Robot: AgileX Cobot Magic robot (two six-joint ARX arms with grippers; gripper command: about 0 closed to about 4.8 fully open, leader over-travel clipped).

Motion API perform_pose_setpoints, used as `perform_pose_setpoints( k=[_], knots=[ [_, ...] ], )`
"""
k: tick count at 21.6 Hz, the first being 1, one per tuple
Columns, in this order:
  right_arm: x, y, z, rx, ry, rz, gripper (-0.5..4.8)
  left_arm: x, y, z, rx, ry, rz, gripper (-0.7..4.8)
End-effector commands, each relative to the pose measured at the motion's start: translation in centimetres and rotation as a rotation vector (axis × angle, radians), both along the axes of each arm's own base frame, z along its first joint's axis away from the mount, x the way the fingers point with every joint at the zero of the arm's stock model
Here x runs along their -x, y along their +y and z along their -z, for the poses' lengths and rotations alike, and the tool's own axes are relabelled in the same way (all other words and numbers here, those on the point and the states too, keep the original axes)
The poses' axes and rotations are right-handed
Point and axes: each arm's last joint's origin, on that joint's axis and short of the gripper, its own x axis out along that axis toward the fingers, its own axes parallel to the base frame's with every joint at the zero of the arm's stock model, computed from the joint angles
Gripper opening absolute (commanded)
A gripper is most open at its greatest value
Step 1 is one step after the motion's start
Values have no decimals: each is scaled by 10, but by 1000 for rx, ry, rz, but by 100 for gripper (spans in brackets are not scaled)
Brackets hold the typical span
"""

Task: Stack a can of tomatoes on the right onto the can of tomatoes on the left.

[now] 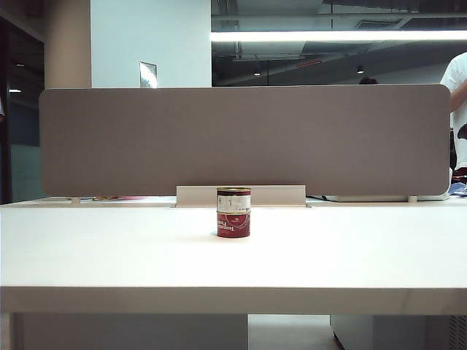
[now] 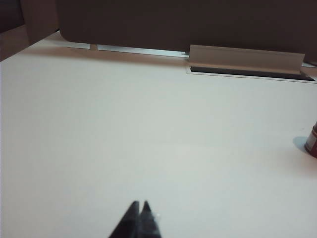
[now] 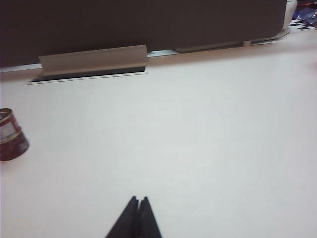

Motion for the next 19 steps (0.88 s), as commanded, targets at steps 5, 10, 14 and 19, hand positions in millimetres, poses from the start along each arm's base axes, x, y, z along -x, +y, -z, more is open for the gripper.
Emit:
perform_pose_setpoints(
  k=[5, 10, 14, 19],
  knots=[
    [-1, 0, 8, 59, 27, 3, -1, 0, 0, -2, -3, -15, 3, -6],
    [-1, 0, 8, 58, 27, 0, -1, 0, 0, -2, -3, -15, 3, -6],
    [-1, 0, 9, 59, 39, 0, -1, 0, 0, -2, -3, -15, 2, -6],
    [-1, 0, 10, 59, 42, 1, -1, 0, 0, -2, -3, -15, 2, -6]
  ],
)
